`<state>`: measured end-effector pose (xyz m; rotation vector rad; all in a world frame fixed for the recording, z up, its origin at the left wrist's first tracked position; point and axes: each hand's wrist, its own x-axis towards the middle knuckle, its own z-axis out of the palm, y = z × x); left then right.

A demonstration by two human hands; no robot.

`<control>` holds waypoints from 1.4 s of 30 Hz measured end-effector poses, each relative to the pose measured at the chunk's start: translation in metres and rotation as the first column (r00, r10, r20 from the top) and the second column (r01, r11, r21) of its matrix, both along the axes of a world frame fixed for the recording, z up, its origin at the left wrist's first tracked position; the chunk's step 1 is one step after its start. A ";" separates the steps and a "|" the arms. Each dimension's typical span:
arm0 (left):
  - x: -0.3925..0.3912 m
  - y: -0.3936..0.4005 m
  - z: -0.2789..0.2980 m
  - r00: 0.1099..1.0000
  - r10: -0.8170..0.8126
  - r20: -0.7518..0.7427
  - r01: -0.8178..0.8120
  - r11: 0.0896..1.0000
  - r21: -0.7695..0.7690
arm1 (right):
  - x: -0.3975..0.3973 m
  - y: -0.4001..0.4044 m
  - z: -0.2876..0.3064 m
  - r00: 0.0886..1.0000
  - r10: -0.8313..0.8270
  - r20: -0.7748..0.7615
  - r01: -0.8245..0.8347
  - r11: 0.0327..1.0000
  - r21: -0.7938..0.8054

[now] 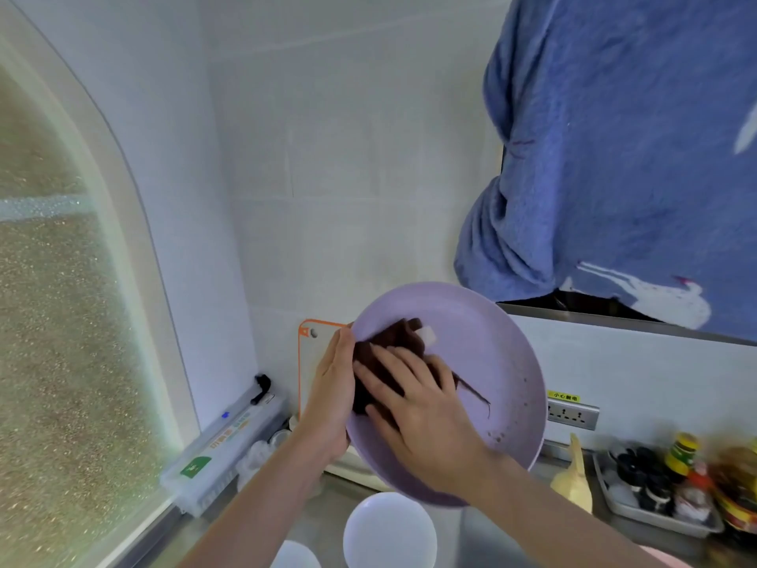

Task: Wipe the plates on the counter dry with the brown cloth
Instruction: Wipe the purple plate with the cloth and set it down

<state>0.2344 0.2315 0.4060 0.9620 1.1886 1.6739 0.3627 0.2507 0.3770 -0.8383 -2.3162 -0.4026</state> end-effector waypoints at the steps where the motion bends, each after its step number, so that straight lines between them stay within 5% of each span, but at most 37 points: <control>1: 0.000 -0.002 0.001 1.000 0.007 -0.013 -0.006 1.000 0.015 | -0.002 0.004 0.002 1.000 -0.023 -0.004 0.023 0.999 0.024; 8: -0.005 -0.015 0.007 1.000 0.005 0.018 -0.006 0.998 0.062 | 0.016 0.033 0.020 0.864 -0.414 -0.287 0.393 0.910 -0.129; 11: -0.005 -0.016 0.009 1.000 -0.005 0.001 0.005 0.998 0.056 | 0.016 0.033 0.017 0.811 -0.454 -0.368 0.359 0.884 -0.298; 13: -0.001 -0.013 0.009 0.999 -0.036 -0.022 0.037 0.998 0.040 | 0.005 0.029 0.020 0.846 -0.391 -0.362 0.247 0.890 -0.383; 17: 0.003 -0.010 0.013 1.000 0.012 -0.028 -0.012 1.000 0.005 | -0.012 0.001 0.020 0.979 -0.084 -0.187 0.046 0.979 -0.200; 21: -0.007 -0.009 0.009 0.991 -0.005 0.135 0.009 0.999 -0.030 | -0.001 -0.030 -0.004 0.971 0.220 -0.090 -0.236 0.934 -0.267; 24: -0.018 -0.011 0.002 0.993 0.012 0.120 -0.011 1.000 -0.007 | 0.025 -0.035 -0.015 0.945 0.327 0.021 -0.306 0.904 -0.298; 31: -0.021 -0.016 0.001 0.998 0.051 0.032 -0.051 0.999 0.000 | 0.070 -0.031 -0.023 0.927 0.332 0.176 -0.290 0.930 -0.225; 37: 0.001 -0.008 -0.008 0.997 0.049 -0.058 -0.051 0.998 -0.033 | 0.026 -0.053 -0.031 0.968 0.249 -0.005 -0.238 0.919 -0.316; 42: -0.022 -0.006 -0.007 0.996 0.034 -0.083 -0.037 0.999 -0.040 | 0.055 -0.047 -0.033 0.919 0.323 0.228 -0.265 0.930 -0.254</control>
